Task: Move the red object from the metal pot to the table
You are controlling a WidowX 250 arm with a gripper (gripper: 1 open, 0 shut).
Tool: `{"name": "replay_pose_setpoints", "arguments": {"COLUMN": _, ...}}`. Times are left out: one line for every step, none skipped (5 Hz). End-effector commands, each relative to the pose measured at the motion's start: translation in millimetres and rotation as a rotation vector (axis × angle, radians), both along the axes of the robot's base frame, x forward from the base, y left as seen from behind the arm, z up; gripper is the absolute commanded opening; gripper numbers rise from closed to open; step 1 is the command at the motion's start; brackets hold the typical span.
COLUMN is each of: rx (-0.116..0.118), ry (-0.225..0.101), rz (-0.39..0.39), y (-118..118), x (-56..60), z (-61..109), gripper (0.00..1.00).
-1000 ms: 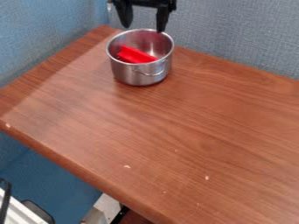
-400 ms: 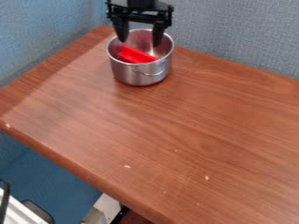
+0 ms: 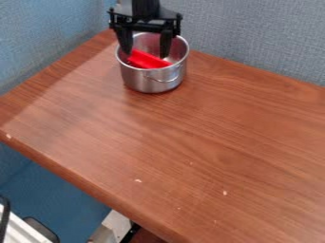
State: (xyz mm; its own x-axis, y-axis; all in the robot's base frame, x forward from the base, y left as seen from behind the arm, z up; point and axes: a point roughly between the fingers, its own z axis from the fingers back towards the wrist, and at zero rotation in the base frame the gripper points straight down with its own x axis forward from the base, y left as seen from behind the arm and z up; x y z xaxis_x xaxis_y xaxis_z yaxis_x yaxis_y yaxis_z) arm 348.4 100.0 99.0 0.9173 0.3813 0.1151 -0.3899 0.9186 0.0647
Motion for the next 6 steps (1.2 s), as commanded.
{"name": "replay_pose_setpoints", "arguments": {"rx": 0.029, "ry": -0.041, "rz": 0.000, "y": 5.0, "x": 8.1, "z": 16.1, "gripper": 1.00}}
{"name": "replay_pose_setpoints", "arguments": {"rx": 0.026, "ry": -0.025, "rz": 0.001, "y": 7.0, "x": 11.3, "z": 13.6, "gripper": 1.00}}
{"name": "replay_pose_setpoints", "arguments": {"rx": 0.023, "ry": -0.009, "rz": 0.000, "y": 8.7, "x": 14.3, "z": 11.5, "gripper": 1.00}}
{"name": "replay_pose_setpoints", "arguments": {"rx": 0.017, "ry": 0.003, "rz": -0.002, "y": 2.3, "x": 11.3, "z": 13.8, "gripper": 1.00}}
{"name": "replay_pose_setpoints", "arguments": {"rx": 0.011, "ry": 0.005, "rz": -0.006, "y": -4.6, "x": 8.5, "z": 18.0, "gripper": 1.00}}
{"name": "replay_pose_setpoints", "arguments": {"rx": 0.005, "ry": 0.006, "rz": -0.014, "y": -3.4, "x": 15.4, "z": 19.1, "gripper": 1.00}}
